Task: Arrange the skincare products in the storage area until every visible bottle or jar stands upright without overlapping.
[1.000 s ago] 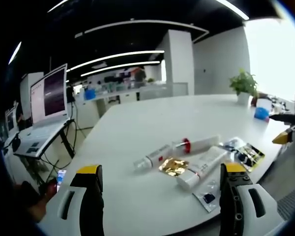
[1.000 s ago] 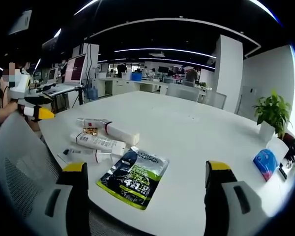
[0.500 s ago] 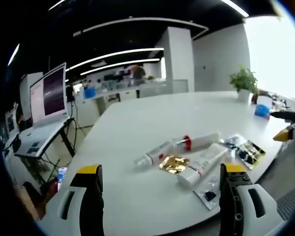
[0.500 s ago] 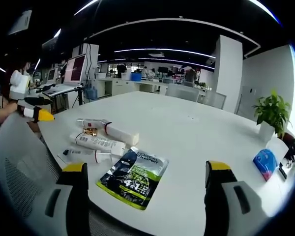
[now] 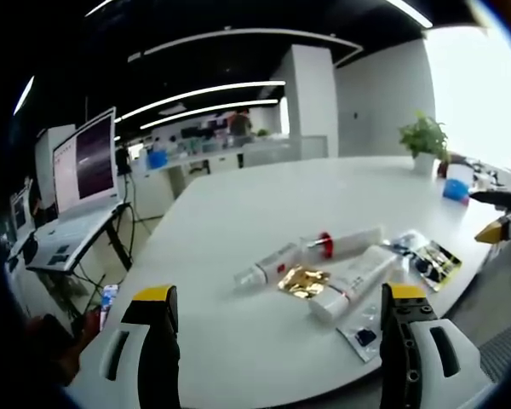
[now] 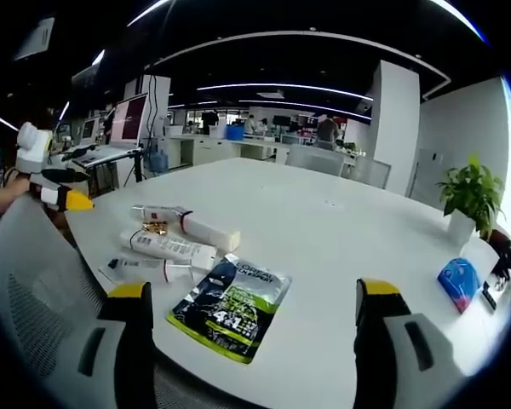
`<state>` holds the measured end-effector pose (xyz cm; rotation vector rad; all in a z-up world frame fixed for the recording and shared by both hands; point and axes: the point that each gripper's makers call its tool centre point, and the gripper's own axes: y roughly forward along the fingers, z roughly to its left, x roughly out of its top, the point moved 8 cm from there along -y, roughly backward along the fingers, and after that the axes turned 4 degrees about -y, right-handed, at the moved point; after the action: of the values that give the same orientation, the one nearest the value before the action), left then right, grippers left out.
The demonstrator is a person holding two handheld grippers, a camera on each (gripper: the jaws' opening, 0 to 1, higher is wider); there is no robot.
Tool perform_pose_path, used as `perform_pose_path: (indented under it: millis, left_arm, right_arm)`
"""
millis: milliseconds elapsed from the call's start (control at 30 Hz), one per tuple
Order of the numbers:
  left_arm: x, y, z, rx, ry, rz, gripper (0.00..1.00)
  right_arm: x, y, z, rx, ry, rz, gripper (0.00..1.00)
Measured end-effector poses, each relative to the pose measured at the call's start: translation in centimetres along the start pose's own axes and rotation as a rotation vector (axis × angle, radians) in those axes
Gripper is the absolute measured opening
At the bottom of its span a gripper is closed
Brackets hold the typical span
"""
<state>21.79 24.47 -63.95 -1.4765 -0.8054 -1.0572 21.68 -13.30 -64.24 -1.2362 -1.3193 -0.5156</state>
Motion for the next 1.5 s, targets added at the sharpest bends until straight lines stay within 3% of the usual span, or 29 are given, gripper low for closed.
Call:
perform_pose_path:
  millis: [467, 1067, 1167, 1333, 1500]
  left_arm:
    - [-0.03, -0.07, -0.13, -0.007, 0.003, 0.004, 0.97]
    - [-0.36, 0.12, -0.13, -0.018, 0.003, 0.052, 0.97]
    - [-0.76, 0.34, 0.17, -0.034, -0.01, 0.101, 0.97]
    - [-0.68, 0.47, 0.13, -0.077, -0.031, 0.095, 0.97]
    - [-0.64, 0.9, 0.57, -0.127, -0.011, 0.125, 0.97]
  right_arm:
    - [-0.06, -0.09, 0.0, 0.0, -0.004, 0.004, 0.99]
    - [-0.31, 0.05, 0.0, 0.002, -0.007, 0.044, 0.99]
    - [-0.35, 0.05, -0.04, 0.002, -0.002, 0.05, 0.99]
    - [-0.49, 0.1, -0.08, 0.003, -0.01, 0.091, 0.99]
    - [0.03, -0.01, 0.11, 0.022, -0.038, 0.125, 0.99]
